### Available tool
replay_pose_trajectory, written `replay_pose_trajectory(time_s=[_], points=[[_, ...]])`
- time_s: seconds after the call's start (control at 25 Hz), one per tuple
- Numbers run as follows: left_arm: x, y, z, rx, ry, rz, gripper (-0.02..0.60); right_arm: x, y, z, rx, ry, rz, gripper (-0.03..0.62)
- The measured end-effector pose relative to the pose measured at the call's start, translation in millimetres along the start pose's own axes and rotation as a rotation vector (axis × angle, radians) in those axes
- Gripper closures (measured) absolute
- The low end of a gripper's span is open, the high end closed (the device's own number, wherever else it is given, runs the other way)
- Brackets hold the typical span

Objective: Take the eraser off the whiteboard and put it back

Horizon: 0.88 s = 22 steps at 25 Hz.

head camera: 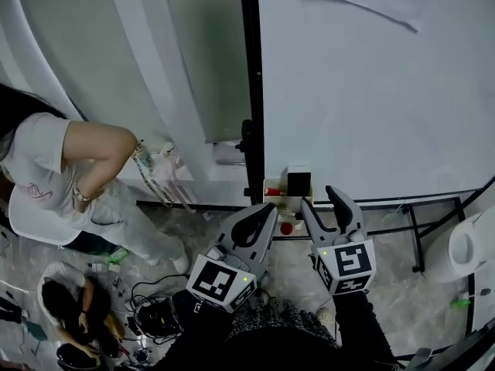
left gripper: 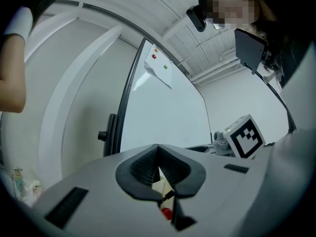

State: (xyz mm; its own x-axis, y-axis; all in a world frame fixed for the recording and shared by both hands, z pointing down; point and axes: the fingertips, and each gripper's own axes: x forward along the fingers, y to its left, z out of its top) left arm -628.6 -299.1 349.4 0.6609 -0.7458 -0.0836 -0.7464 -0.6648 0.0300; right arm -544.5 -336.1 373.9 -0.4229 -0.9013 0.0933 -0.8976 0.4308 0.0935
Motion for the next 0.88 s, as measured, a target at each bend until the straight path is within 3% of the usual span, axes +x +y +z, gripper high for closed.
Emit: replay_pose_trajectory(time_s=[0.44, 0.88], points=[[3, -27, 6, 0.016, -0.009, -0.015, 0.575, -44, -14, 8, -0.007, -0.044, -0.030, 0.544], [8, -49, 9, 0.021, -0.010, -0.009, 0.575, -68, -25, 16, 0.003, -0.079, -0.025, 0.585]])
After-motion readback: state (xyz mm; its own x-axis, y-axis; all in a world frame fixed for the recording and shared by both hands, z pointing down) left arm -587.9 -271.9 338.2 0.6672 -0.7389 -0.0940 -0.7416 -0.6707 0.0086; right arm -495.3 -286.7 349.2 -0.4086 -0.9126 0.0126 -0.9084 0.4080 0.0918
